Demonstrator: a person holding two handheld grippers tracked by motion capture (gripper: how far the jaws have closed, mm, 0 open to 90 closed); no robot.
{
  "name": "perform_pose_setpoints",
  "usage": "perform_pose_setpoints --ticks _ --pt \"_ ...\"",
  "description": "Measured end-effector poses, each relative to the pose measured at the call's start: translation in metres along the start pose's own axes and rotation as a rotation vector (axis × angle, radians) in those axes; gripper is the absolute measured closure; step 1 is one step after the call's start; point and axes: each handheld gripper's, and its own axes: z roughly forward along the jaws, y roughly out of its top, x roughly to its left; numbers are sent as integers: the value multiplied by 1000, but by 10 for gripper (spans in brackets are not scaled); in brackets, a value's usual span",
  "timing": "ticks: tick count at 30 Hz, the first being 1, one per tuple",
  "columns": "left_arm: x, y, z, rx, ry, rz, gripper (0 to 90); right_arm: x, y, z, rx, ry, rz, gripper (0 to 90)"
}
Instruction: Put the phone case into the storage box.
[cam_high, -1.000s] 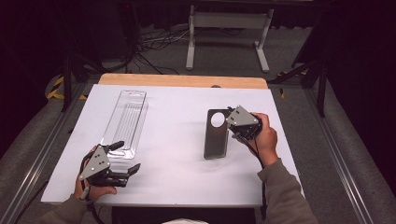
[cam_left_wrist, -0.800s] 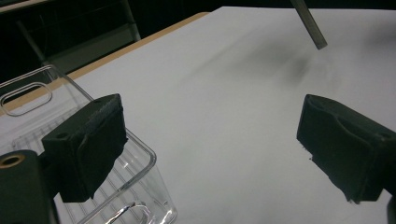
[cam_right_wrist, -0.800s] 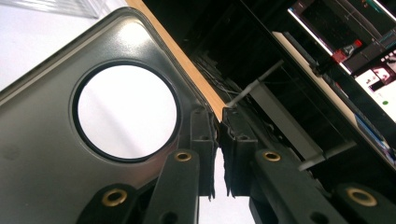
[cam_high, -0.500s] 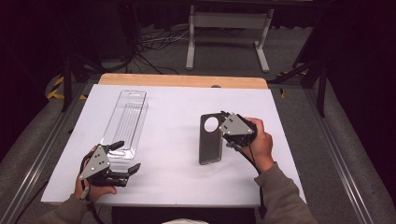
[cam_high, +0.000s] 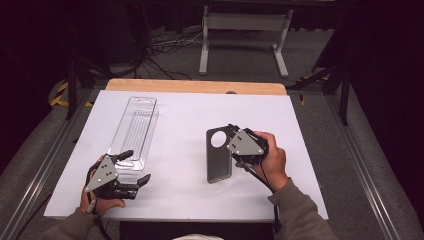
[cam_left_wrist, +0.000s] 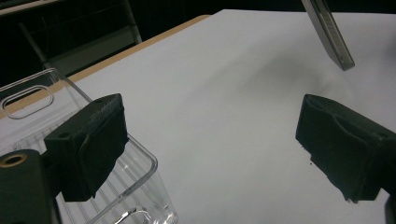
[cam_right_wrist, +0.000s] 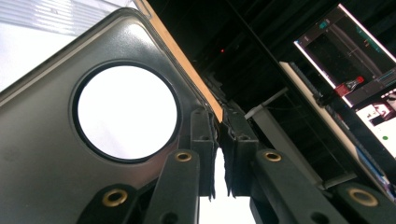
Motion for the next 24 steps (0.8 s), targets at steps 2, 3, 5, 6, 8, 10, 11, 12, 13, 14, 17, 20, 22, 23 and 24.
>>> perform_pose_setpoints --ticks 2,3,5,6,8,10,11,12,13,14,17,20,22,23,24 --pt "0 3 2 -2 -7 9 97 3 2 -1 -5 -4 -9 840" --pt "0 5 3 -12 -5 8 99 4 3 -1 -6 2 -12 840" --pt "0 9 5 -12 -12 12 102 7 5 -2 -8 5 -18 840" --pt "-1 11 6 -17 -16 3 104 8 5 -2 -12 4 -20 840" --pt "0 16 9 -20 -24 2 107 10 7 -3 -18 6 -22 840" --pt "-1 22 12 -30 -33 1 109 12 9 -4 -28 9 -23 840" --pt "0 24 12 -37 -44 -2 109 13 10 -5 -31 4 -24 840" --pt "0 26 13 -50 -56 -9 109 14 10 -5 -32 4 -25 839" --pt "-1 29 15 -49 -51 -10 109 15 11 -5 -35 4 -24 839" --pt "-1 34 17 -46 -53 -11 109 16 11 -5 -40 5 -22 840" --pt "-2 44 22 -78 -98 -21 109 19 12 -6 -50 3 -28 840" --pt "-5 50 26 -94 -104 -20 114 21 14 -6 -56 0 -33 840" --pt "-9 60 35 -102 -126 -23 120 23 15 -6 -61 1 -37 839" --pt "-10 62 37 -102 -124 -23 137 24 16 -6 -62 3 -39 839" --pt "-12 65 40 -108 -134 -21 138 25 16 -6 -60 3 -41 839"
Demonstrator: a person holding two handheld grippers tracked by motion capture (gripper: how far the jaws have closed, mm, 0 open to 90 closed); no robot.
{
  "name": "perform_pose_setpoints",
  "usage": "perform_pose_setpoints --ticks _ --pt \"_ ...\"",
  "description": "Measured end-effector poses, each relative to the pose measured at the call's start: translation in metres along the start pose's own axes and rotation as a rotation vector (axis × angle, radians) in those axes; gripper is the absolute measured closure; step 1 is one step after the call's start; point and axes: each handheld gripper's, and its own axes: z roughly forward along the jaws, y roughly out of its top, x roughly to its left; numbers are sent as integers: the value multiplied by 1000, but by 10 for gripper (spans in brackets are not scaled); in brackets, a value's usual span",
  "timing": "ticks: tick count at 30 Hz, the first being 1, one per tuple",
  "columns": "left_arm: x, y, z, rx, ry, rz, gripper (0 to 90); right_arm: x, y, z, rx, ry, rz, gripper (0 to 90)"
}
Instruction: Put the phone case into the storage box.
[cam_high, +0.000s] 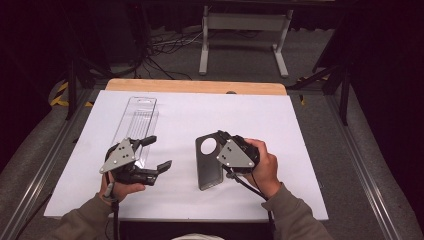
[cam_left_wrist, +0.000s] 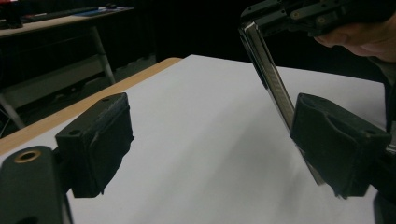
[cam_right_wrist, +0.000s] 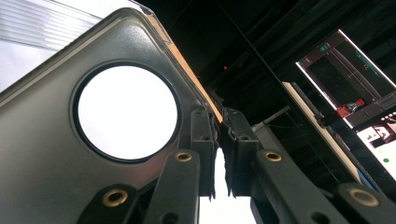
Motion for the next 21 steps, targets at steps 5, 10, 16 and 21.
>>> perform_pose_setpoints --ticks 5,10,16,21 --pt "-8 10 15 14 -33 10 164 3 1 0 -2 -7 -13 839" --pt "-12 20 29 49 -21 21 219 5 3 -1 -10 -13 -20 839" --pt "-13 27 42 51 -40 -10 270 10 6 -2 -15 -39 -45 839" --pt "-13 30 49 62 -40 -6 325 13 8 -3 -18 -60 -69 838"
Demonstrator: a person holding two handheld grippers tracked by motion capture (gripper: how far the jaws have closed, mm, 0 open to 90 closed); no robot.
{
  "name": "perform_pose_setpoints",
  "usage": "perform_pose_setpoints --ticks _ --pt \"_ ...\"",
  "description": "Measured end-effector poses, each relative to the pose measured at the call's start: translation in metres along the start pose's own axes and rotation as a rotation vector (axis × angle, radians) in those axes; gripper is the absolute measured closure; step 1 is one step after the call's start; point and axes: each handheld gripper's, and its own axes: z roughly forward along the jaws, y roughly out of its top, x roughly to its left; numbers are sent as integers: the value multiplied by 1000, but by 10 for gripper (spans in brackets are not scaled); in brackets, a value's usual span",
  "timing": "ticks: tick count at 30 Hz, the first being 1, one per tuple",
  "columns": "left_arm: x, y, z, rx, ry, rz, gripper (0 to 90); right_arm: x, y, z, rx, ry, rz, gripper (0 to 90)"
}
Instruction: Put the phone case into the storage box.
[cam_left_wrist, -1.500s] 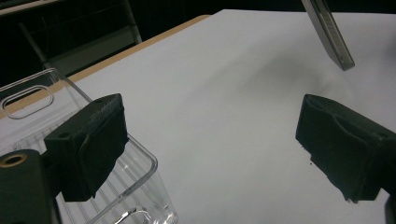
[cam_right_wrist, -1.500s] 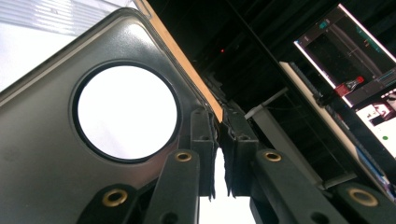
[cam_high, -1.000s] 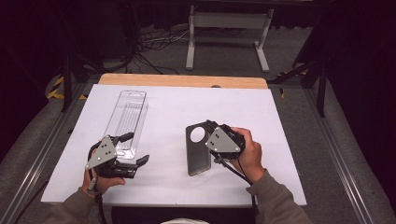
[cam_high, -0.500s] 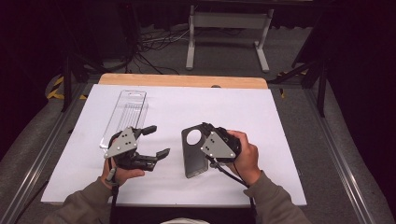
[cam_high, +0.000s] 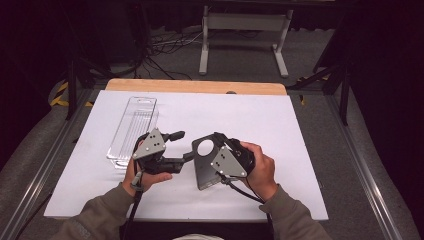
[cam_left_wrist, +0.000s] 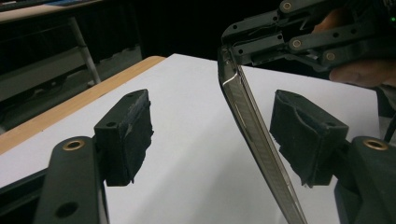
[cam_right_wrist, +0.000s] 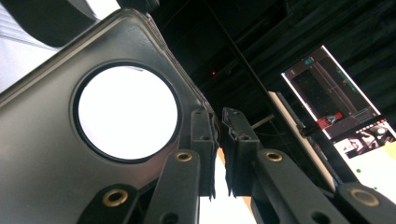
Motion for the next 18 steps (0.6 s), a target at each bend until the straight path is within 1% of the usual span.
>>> perform_pose_setpoints --ticks 1,3,4,5,6,7,8,9,10,11,12,13,14,15,17,18 --pt "-1 0 2 -1 6 -5 353 0 1 0 -4 -5 -5 838" --pt "0 1 2 0 9 -1 361 1 2 -1 -5 -15 -14 838" --pt "-1 2 4 0 -4 -12 384 2 2 -1 -7 -17 -14 838" --pt "-1 2 4 -3 8 4 404 2 3 -2 -5 -22 -18 838" --pt "-1 3 5 -3 11 1 411 3 3 -2 -5 -26 -26 838" --pt "-2 3 5 -1 2 -5 435 4 4 -2 -4 -32 -29 838" --pt "-1 4 5 2 5 6 477 4 4 -3 -7 -40 -33 837" --pt "-2 4 5 4 10 4 480 5 5 -3 -9 -44 -35 837" --pt "-2 4 5 2 7 -1 487 5 5 -4 -9 -49 -41 837" --pt "-2 4 5 4 8 5 515 6 6 -4 -10 -57 -42 836" --pt "-3 4 5 4 10 -3 536 6 6 -4 -10 -62 -44 836" --pt "-3 4 4 4 14 3 539 7 7 -4 -11 -64 -47 836" --pt "-2 5 4 4 21 17 553 7 7 -5 -13 -67 -48 835" --pt "-2 5 3 5 13 3 577 7 7 -5 -15 -72 -52 834" --pt "-1 5 3 5 23 15 617 8 8 -5 -17 -74 -58 832" --pt "-1 4 3 6 17 11 632 9 8 -5 -19 -77 -57 832"
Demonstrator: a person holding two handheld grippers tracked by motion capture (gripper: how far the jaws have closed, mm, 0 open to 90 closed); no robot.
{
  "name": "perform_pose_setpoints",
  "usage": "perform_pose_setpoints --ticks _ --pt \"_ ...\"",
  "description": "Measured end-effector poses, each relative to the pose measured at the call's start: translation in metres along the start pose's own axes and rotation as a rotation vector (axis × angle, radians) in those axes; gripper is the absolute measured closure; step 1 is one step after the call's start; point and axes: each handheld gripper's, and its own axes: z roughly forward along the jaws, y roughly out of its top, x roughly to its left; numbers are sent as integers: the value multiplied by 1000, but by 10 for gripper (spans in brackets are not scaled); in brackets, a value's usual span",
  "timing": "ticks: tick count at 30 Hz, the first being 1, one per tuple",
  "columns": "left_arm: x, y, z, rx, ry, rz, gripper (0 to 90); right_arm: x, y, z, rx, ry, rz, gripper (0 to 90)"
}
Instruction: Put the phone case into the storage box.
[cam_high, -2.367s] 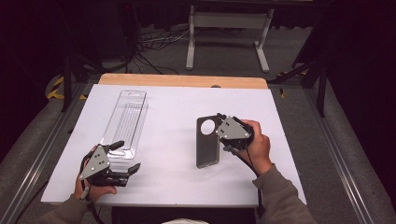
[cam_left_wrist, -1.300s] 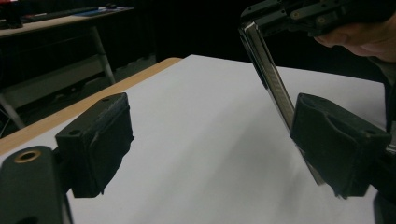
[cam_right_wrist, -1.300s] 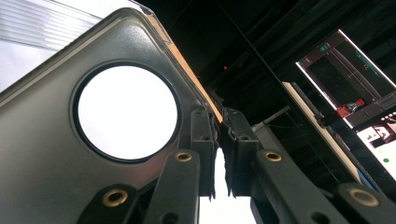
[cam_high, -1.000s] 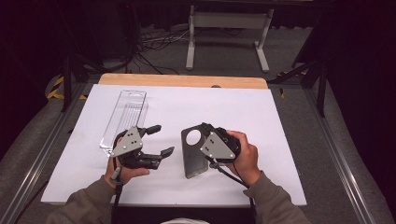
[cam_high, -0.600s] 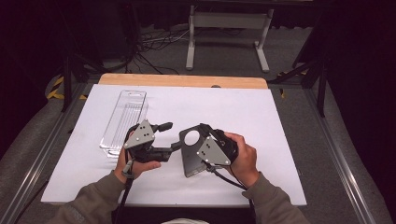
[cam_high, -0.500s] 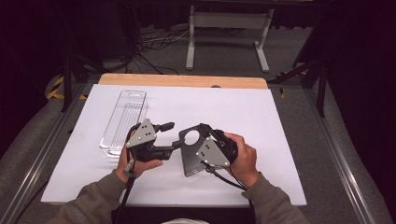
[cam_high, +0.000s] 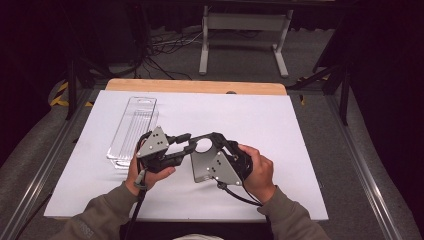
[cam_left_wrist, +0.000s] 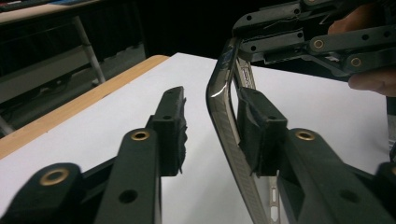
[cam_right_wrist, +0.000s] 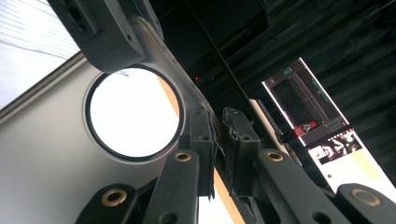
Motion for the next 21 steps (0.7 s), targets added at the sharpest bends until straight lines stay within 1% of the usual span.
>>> perform_pose_setpoints --ticks 2,4,5,6,8,11,12,13,15,16,17,18,20,21 --pt "0 0 0 3 1 -5 673 2 1 0 0 -4 -7 831" --pt "0 -1 0 4 7 -2 697 3 2 0 -3 -7 -13 831" --pt "1 -1 -1 2 11 1 697 4 3 0 -8 -12 -23 830" --pt "1 -1 0 0 0 -7 734 5 4 -1 -8 -16 -30 828" --pt "1 -1 -1 1 0 -4 751 5 4 -1 -8 -18 -36 828" --pt "1 -1 -1 4 2 -2 761 6 5 -1 -12 -25 -46 826" --pt "1 -2 -1 6 3 -11 765 6 5 -1 -13 -26 -44 824" --pt "1 -2 -1 7 10 -6 768 6 5 -2 -14 -26 -45 823" --pt "2 -2 -2 0 10 -17 776 7 6 -2 -16 -29 -53 821" --pt "3 -2 -3 -1 17 1 780 8 6 -2 -16 -29 -51 819" --pt "3 -2 -3 -2 22 2 784 8 7 -2 -19 -29 -49 817" --pt "2 -2 -4 2 18 -8 789 8 7 -2 -21 -28 -50 814" --pt "3 -2 -5 -5 31 15 797 9 8 -3 -27 -27 -49 810" --pt "2 -3 -6 -8 29 5 798 9 8 -3 -27 -24 -50 809"
